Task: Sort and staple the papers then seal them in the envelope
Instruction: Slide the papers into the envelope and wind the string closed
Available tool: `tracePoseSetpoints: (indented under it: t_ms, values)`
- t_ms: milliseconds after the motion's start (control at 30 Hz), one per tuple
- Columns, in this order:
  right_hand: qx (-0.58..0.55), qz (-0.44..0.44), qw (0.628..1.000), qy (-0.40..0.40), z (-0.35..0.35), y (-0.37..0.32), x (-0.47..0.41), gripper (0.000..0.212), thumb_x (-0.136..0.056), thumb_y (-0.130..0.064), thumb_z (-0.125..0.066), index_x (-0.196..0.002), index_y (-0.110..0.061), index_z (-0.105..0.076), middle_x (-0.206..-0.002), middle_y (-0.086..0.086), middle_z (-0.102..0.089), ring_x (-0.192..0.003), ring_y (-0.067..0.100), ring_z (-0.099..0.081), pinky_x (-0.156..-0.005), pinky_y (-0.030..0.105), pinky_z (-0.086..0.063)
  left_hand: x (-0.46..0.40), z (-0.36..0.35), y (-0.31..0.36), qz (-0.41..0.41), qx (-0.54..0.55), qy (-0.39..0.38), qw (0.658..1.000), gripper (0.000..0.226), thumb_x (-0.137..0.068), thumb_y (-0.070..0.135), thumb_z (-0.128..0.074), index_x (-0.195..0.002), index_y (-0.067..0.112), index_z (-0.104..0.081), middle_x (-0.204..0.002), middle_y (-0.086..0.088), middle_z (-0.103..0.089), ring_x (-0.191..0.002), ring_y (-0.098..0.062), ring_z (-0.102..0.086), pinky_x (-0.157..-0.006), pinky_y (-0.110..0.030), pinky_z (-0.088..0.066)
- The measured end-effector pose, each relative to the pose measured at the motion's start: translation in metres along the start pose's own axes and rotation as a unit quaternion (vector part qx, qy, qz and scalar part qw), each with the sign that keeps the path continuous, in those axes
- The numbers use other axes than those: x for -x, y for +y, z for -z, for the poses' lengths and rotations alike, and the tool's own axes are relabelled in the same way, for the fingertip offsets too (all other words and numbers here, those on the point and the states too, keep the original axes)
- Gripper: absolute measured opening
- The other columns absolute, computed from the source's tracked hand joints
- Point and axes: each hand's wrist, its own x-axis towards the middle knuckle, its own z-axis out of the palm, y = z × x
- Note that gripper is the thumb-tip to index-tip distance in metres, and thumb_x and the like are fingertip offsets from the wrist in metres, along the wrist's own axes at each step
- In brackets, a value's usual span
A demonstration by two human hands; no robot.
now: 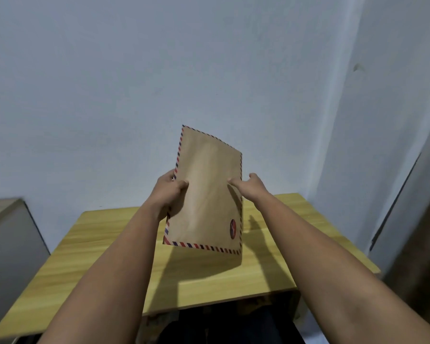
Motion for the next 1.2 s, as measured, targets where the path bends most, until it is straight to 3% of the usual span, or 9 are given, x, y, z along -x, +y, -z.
tracePoseSetpoints:
  t_ms: [100,233,333,400,467,533,600,700,1200]
  values:
    - [-0.061,-0.061,0.996,-0.025,-0.004,0.034,-0.005,0.094,-0.090,-0.041,-0.078,-0.162,-0.015,-0.024,-0.151,0.013,-0.051,-0.126,0.034,-0.059,-0.084,0.042,-0.050,-0.005,0.007,-0.017,0.011,0.030,0.015,0.999,0.029,-0.098,0.006,-0.058,-0.122,0.020,-0.064,-0.105,-0.005,-0.075,-0.083,-0.020,-0.072,-0.063,-0.027,-0.053]
    - [-0.064,-0.022,0.998,-0.002,-0.020,0.070,-0.010,0.072,-0.085,-0.010,-0.083,-0.148,-0.006,-0.050,-0.125,0.012,-0.068,-0.107,0.031,-0.070,-0.095,0.043,-0.059,-0.013,0.003,-0.058,0.038,-0.004,0.043,0.998,0.037,-0.092,-0.001,-0.059,-0.120,0.022,-0.066,-0.107,-0.007,-0.075,-0.087,-0.026,-0.070,-0.076,-0.034,-0.055]
    - [-0.012,-0.028,1.000,0.006,-0.037,0.097,-0.008,0.049,-0.085,-0.011,-0.081,-0.130,-0.010,-0.062,-0.115,0.006,-0.071,-0.100,0.028,-0.069,-0.092,0.038,-0.057,-0.017,-0.004,-0.099,0.063,-0.074,0.054,0.994,0.031,-0.086,0.001,-0.054,-0.110,0.016,-0.068,-0.102,-0.009,-0.075,-0.087,-0.030,-0.068,-0.077,-0.036,-0.053]
    - [0.117,-0.046,0.992,0.013,-0.049,0.116,-0.006,0.048,-0.083,-0.030,-0.079,-0.125,-0.014,-0.062,-0.125,0.008,-0.070,-0.109,0.030,-0.067,-0.096,0.042,-0.057,-0.020,-0.007,-0.129,0.058,-0.191,0.036,0.979,0.037,-0.083,0.011,-0.054,-0.119,0.012,-0.065,-0.109,-0.008,-0.071,-0.100,-0.035,-0.067,-0.084,-0.039,-0.054]
    - [0.309,-0.046,0.950,0.009,-0.066,0.140,-0.004,0.069,-0.087,-0.051,-0.068,-0.144,-0.019,-0.048,-0.146,0.012,-0.052,-0.131,0.035,-0.052,-0.104,0.048,-0.049,-0.020,-0.012,-0.165,0.052,-0.384,-0.028,0.921,0.056,-0.094,0.030,-0.057,-0.146,0.012,-0.047,-0.145,-0.016,-0.052,-0.130,-0.039,-0.053,-0.102,-0.045,-0.047]
    - [0.422,0.002,0.906,-0.020,-0.083,0.163,0.001,0.077,-0.096,-0.063,-0.049,-0.160,-0.025,-0.028,-0.165,0.014,-0.026,-0.151,0.038,-0.026,-0.114,0.058,-0.032,-0.013,-0.022,-0.197,0.041,-0.509,-0.096,0.855,0.072,-0.100,0.055,-0.044,-0.161,0.021,-0.025,-0.170,-0.013,-0.013,-0.154,-0.037,-0.020,-0.120,-0.053,-0.028]
    - [0.458,0.048,0.886,-0.054,-0.099,0.182,0.004,0.074,-0.101,-0.066,-0.030,-0.164,-0.027,-0.020,-0.173,0.012,-0.010,-0.159,0.036,-0.006,-0.122,0.065,-0.013,-0.006,-0.033,-0.220,0.021,-0.552,-0.131,0.823,0.078,-0.099,0.069,-0.027,-0.164,0.027,-0.013,-0.173,-0.004,0.004,-0.159,-0.032,0.003,-0.124,-0.060,-0.005]
    - [0.462,0.061,0.883,-0.056,-0.109,0.194,-0.009,0.075,-0.101,-0.068,-0.021,-0.164,-0.030,-0.020,-0.175,0.011,-0.007,-0.161,0.033,0.002,-0.124,0.066,0.001,-0.009,-0.041,-0.236,-0.017,-0.576,-0.099,0.812,0.078,-0.097,0.073,-0.016,-0.164,0.032,-0.009,-0.173,0.000,0.003,-0.159,-0.028,0.008,-0.124,-0.060,0.004]
    - [0.465,0.081,0.880,-0.046,-0.123,0.190,-0.070,0.080,-0.097,-0.075,-0.023,-0.164,-0.031,-0.020,-0.175,0.011,-0.005,-0.162,0.031,0.006,-0.126,0.063,0.003,-0.068,-0.039,-0.253,-0.045,-0.577,-0.050,0.814,0.078,-0.096,0.073,-0.016,-0.162,0.031,-0.019,-0.173,-0.001,-0.009,-0.159,-0.028,0.000,-0.125,-0.060,-0.002]
